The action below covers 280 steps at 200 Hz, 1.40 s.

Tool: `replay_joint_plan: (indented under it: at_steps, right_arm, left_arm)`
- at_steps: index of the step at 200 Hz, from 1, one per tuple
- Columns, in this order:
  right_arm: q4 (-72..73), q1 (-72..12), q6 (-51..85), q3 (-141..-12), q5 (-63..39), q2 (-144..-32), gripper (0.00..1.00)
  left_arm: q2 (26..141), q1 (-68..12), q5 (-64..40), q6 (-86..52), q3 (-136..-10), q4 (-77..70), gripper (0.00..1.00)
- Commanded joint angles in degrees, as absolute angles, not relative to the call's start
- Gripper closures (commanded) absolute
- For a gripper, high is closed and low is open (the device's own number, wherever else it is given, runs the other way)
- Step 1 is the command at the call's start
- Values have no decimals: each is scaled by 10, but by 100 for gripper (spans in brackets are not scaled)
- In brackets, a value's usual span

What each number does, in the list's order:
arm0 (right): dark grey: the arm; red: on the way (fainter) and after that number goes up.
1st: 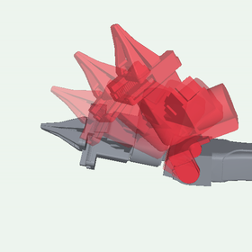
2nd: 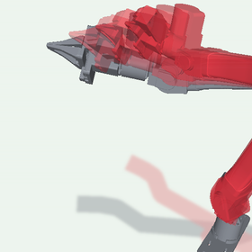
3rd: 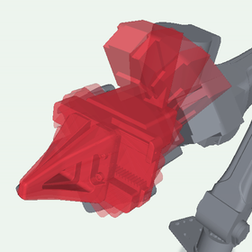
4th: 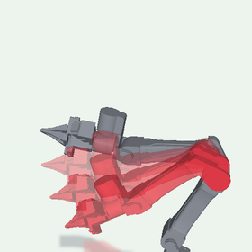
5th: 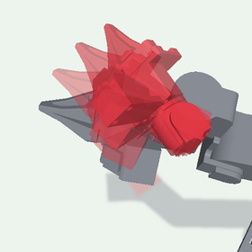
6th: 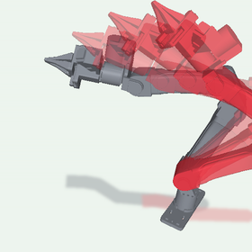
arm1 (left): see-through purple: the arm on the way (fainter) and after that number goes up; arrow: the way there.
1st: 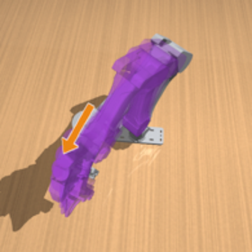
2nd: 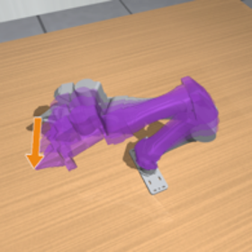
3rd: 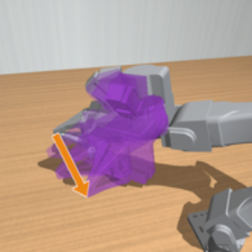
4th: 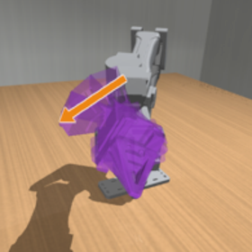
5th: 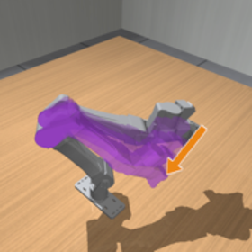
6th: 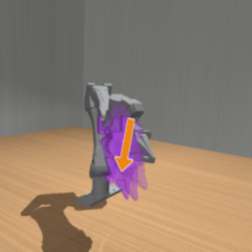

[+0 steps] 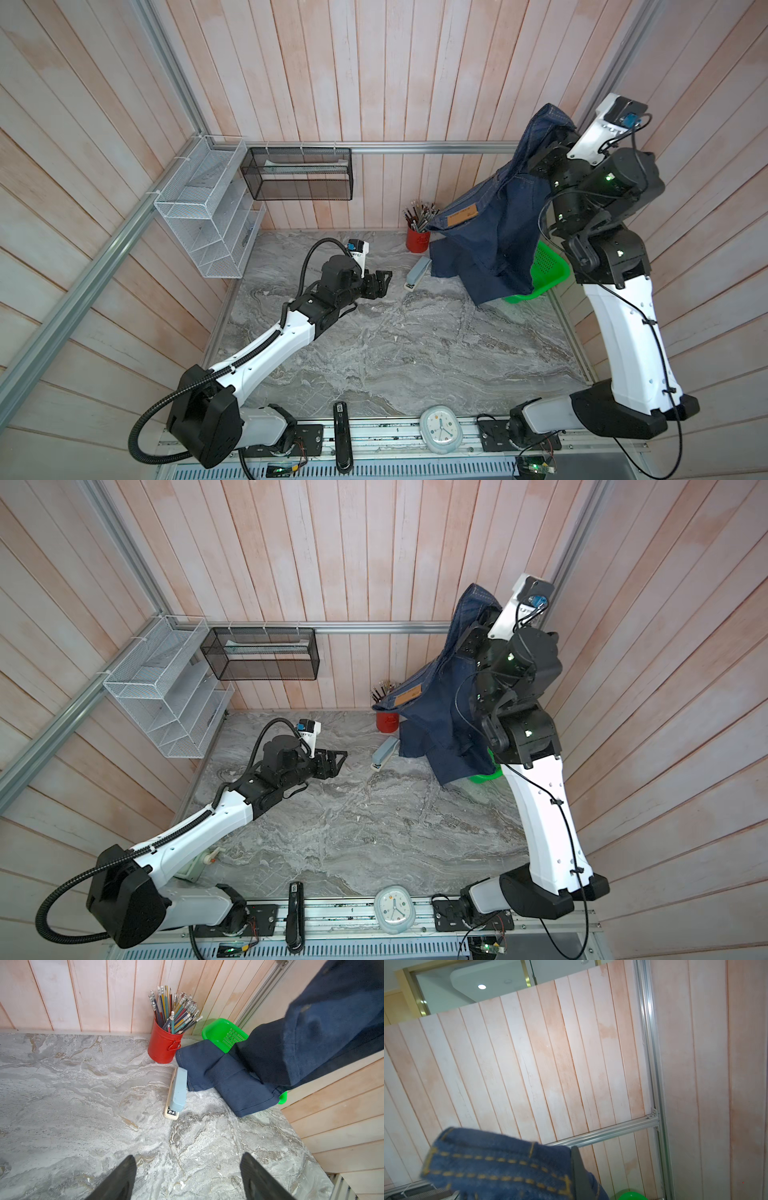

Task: Fold and stack the trousers
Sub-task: Pick up the trousers from the basket, then place the trousers at the middle-right of the table.

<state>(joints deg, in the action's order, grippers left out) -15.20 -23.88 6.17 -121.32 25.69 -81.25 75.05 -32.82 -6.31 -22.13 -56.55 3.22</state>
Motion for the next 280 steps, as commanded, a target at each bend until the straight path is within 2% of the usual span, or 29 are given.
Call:
replay_joint_plan:
  at_steps: [1,46,127,175,218,280]
  right_arm:
    - [-109,-278,8,-1248,283,-785,100]
    - [-76,-371,-49,-1307,280,-768,100]
    - [-75,-374,13,-1460,143,-766,100]
    - [-49,-374,59,-1466,78,-741,100]
    - [-62,-374,62,-1491,72,-770,100]
    - [-165,-374,8,-1462,145,-837,100]
  left_arm:
    - [720,-333,-85,-221,-536,-43,19]
    - [672,-361,-100,-186,-473,-147,17]
    - [631,-410,-122,-120,-427,-268,16]
    - [620,-445,-136,-72,-428,-305,12]
    - [619,-464,-139,-57,-436,-323,0]
    - [602,-468,-145,-47,-452,-311,0]
